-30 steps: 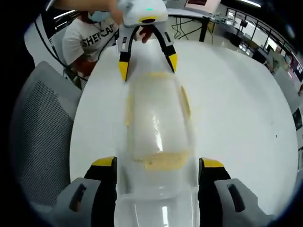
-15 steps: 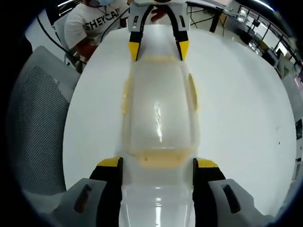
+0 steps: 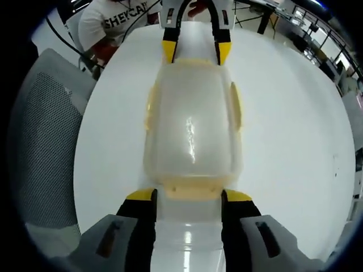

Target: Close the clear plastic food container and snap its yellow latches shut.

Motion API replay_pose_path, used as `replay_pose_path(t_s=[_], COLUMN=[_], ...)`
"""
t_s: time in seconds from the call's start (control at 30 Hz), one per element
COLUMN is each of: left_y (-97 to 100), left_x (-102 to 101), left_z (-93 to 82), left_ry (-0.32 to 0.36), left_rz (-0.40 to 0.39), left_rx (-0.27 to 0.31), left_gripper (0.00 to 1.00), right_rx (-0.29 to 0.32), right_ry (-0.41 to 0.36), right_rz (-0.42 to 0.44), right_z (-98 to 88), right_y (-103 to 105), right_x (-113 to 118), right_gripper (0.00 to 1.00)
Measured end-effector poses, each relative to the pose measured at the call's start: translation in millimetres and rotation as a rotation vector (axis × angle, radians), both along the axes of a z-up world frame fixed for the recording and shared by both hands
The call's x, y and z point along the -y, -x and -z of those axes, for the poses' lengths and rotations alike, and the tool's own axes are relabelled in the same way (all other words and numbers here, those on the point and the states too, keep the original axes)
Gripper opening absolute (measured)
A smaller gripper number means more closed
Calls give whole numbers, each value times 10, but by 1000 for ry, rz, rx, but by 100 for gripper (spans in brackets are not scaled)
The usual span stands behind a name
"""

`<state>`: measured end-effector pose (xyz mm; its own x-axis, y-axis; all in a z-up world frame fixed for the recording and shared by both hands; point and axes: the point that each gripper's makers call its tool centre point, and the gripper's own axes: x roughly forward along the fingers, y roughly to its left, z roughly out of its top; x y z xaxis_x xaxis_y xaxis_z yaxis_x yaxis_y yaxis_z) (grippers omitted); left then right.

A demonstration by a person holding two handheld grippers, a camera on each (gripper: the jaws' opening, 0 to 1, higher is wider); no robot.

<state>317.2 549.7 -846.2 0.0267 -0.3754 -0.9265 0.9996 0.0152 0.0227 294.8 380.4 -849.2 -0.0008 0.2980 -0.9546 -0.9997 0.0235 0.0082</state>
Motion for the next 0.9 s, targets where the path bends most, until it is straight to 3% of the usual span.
replay_pose_path(t_s=[0.23, 0.43, 0.67, 0.9], left_y=[-2, 31, 48, 51], left_x=[18, 39, 77, 81], left_z=[-3, -2, -8, -3], left_ry=[2, -29, 5, 7], left_rz=[5, 12, 44, 26], left_rx=[-3, 0, -2, -7], left_gripper=[35, 35, 35, 37], right_rx=[-2, 9, 4, 5], right_ry=[22, 73, 175, 194], right_rz=[0, -13, -13, -1], right_z=[-4, 8, 27, 23], right_y=[-13, -17, -21, -19], right_x=[-5, -14, -21, 5], right_gripper=[38, 38, 39, 39])
